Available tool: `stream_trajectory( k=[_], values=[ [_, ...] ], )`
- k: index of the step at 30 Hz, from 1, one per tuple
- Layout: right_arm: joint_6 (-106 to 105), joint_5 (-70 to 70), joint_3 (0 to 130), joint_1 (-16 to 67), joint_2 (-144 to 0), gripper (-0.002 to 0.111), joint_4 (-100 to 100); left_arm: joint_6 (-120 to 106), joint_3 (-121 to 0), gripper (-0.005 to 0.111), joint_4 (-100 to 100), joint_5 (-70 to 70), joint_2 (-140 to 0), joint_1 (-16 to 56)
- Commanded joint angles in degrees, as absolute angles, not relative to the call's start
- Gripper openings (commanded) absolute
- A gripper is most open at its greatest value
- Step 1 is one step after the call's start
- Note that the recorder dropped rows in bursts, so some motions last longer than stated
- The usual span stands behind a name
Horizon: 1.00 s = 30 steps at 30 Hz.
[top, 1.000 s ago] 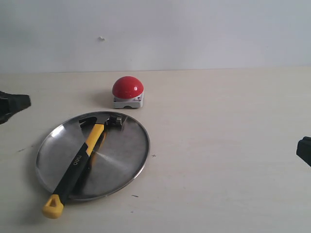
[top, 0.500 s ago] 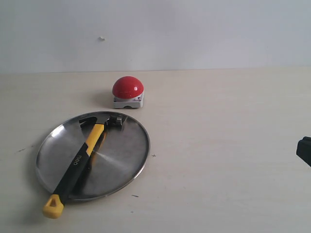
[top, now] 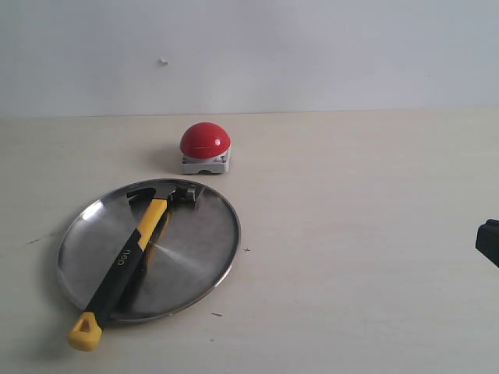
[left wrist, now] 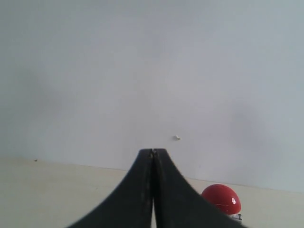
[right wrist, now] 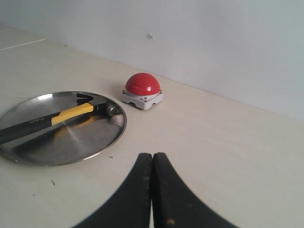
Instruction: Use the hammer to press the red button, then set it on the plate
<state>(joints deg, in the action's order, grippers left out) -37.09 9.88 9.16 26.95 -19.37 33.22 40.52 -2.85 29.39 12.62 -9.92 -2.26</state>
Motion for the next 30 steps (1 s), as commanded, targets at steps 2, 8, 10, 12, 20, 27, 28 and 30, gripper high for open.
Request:
stream_trajectory(
  k=[2, 8, 10, 12, 20, 27, 28, 30],
  values=[
    [-37.6, 9.8, 8.9, 26.9, -19.1, 0.000, 33.1, 41.1, -2.7, 0.000, 29.1, 12.1, -9.5, -2.1],
    [-37.6, 9.8, 8.9, 26.9, -19.1, 0.000, 33.1, 24.3, -2.7, 0.000, 9.0, 6.9, -9.5, -2.1],
    [-37.6, 9.8, 8.9, 26.9, -19.1, 0.000, 33.1, 18.1, -1.9, 0.000, 2.7, 6.4, -9.5, -2.1],
    [-37.6, 9.8, 8.9, 26.9, -19.1, 0.000, 33.1, 13.9, -1.2, 0.000, -1.3, 6.6, -9.5, -2.1],
    [-37.6, 9.8, 8.9, 26.9, -19.1, 0.000, 33.1, 4.4, 0.0, 0.000, -11.2, 7.8, -9.5, -2.1],
    [-37.6, 9.8, 8.9, 26.9, -19.1, 0.000, 33.1, 3.4, 0.0, 0.000, -10.6, -1.5, -9.5, -2.1],
    [-37.6, 9.8, 8.9, 26.9, -19.1, 0.000, 33.1, 3.4, 0.0, 0.000, -10.6, -3.6, -9.5, -2.1],
    [-37.6, 9.8, 8.9, 26.9, -19.1, 0.000, 33.1, 3.4, 0.0, 0.000, -10.6, -5.8, -9.5, -2.1]
  ],
)
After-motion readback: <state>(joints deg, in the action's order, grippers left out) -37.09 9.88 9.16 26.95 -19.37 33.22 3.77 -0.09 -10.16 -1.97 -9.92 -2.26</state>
